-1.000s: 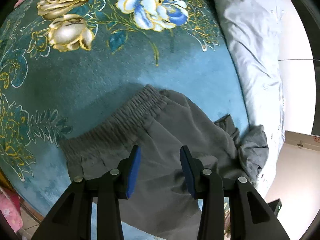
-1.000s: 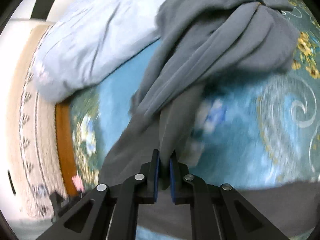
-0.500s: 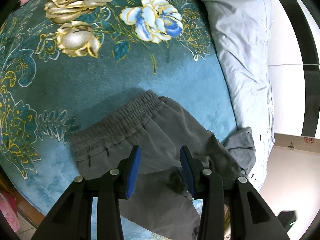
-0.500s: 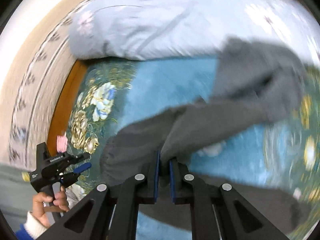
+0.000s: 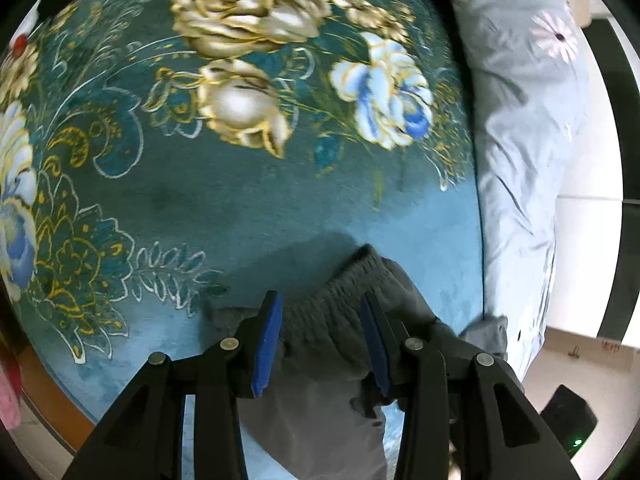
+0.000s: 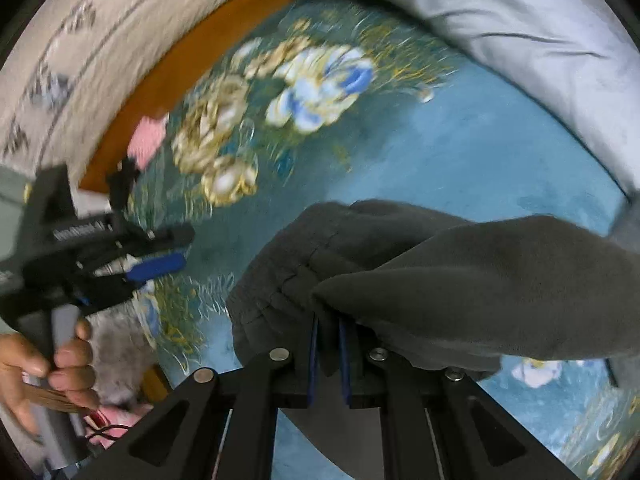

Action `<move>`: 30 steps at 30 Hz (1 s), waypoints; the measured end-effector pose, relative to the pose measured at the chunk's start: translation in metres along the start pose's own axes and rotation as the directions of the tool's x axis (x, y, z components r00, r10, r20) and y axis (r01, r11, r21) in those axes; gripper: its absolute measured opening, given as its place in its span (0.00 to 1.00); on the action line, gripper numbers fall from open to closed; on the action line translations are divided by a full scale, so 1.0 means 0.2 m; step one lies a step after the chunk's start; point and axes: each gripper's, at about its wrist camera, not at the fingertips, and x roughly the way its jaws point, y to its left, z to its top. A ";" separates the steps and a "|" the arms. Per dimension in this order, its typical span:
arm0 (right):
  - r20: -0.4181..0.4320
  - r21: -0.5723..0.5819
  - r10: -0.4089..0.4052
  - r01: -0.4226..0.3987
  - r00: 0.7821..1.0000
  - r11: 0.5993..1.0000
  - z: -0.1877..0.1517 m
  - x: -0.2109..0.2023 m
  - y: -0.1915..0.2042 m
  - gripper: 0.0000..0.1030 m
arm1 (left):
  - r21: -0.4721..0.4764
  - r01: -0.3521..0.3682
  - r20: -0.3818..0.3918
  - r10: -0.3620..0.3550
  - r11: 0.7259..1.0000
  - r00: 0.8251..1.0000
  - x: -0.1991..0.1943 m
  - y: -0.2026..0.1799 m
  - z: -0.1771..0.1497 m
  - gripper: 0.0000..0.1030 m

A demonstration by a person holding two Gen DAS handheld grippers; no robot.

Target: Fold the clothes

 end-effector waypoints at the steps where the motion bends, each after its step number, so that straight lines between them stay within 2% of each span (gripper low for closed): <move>1: -0.005 0.011 0.011 -0.011 1.000 1.000 0.00 0.02 0.01 0.14 | -0.002 -0.006 -0.002 0.006 1.000 1.000 0.01 0.01 0.00 0.40; 4: 0.006 0.047 0.052 -0.052 0.999 0.998 -0.02 0.01 -0.02 0.21 | -0.005 -0.014 -0.009 0.014 1.000 1.000 0.04 0.01 0.01 0.40; 7: 0.043 0.107 0.117 -0.121 0.992 0.987 -0.11 -0.08 -0.13 0.40 | -0.006 -0.014 -0.019 0.014 1.000 1.000 0.08 0.00 0.02 0.40; 10: 0.141 0.258 0.133 -0.166 0.981 0.952 -0.23 -0.24 -0.39 0.41 | 0.010 -0.014 -0.026 0.014 1.000 1.000 0.10 -0.03 0.02 0.40; 12: 0.201 0.440 0.108 -0.188 0.974 0.878 -0.33 -0.29 -0.65 0.44 | 0.021 -0.015 -0.031 0.015 1.000 0.999 0.12 -0.04 0.02 0.40; 15: 0.278 0.690 0.090 -0.264 0.956 0.673 -0.47 -0.30 -1.01 0.46 | 0.019 -0.018 -0.036 0.018 1.000 0.999 0.14 -0.05 0.02 0.40; 18: 0.361 0.774 0.052 -0.330 0.931 0.540 -0.48 -0.32 -1.20 0.51 | 0.021 -0.021 -0.038 0.022 1.000 0.999 0.14 -0.06 0.01 0.40; 20: 0.387 0.783 0.055 -0.360 0.920 0.507 -0.39 -0.31 -1.25 0.59 | 0.023 -0.023 -0.035 0.024 0.999 0.999 0.14 -0.07 0.01 0.40; 22: 0.399 0.789 0.100 -0.397 0.911 0.468 -0.28 -0.25 -1.29 0.63 | 0.020 -0.021 -0.029 0.021 1.000 0.999 0.12 -0.06 0.01 0.40; 23: 0.389 0.799 0.120 -0.399 0.913 0.449 -0.23 -0.20 -1.30 0.63 | 0.018 -0.020 -0.025 0.020 1.000 0.999 0.12 -0.06 0.01 0.40; 26: 0.303 0.829 0.132 -0.329 0.944 0.451 -0.13 -0.06 -1.29 0.63 | 0.018 -0.024 -0.018 0.024 1.000 1.000 0.10 -0.04 0.01 0.40; 30: 0.253 0.840 0.182 -0.309 0.950 0.445 -0.09 0.13 -1.22 0.63 | 0.003 -0.044 -0.013 0.044 0.999 0.999 0.09 0.01 0.02 0.40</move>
